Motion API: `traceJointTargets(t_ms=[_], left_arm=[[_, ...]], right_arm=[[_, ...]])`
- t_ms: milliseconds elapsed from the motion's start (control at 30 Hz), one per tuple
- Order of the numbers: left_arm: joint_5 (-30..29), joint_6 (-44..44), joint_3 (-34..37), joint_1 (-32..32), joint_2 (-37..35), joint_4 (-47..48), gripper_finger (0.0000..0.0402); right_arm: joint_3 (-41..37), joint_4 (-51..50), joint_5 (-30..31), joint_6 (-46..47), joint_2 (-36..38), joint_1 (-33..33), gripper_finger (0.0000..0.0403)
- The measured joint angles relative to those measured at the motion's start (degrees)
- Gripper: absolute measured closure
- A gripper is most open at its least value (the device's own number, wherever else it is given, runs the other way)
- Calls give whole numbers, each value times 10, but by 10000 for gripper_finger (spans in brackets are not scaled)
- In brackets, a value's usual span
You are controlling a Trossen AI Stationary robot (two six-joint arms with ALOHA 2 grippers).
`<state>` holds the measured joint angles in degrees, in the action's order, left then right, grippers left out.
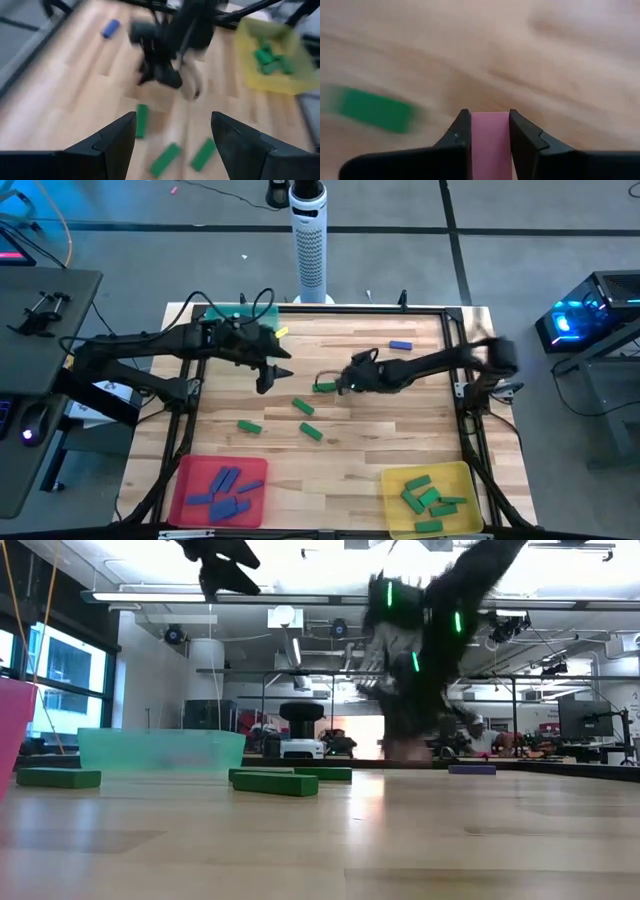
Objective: Sort blocks
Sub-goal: Put the pink block into the green bin
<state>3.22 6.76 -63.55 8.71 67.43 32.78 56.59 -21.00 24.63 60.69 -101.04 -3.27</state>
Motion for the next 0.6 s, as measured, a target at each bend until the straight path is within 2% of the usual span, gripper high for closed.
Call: traceJointTargets(t_ms=[67, 233, 400, 500, 600], left_arm=[[30, 18, 0, 11, 14, -11, 159], [42, 34, 1, 19, 50, -93, 159], [87, 51, 1, 16, 93, -227, 159], [104, 90, 1, 16, 123, -333, 159], [114, 123, 1, 16, 158, -466, 159]], right_arm=[[21, 27, 14, -37, 53, -7, 349], [40, 64, 33, -151, 168, -21, 349], [44, 202, 36, -301, 276, -20, 349], [43, 285, -14, -406, 309, -19, 349], [44, 346, -81, -452, 323, -19, 349]])
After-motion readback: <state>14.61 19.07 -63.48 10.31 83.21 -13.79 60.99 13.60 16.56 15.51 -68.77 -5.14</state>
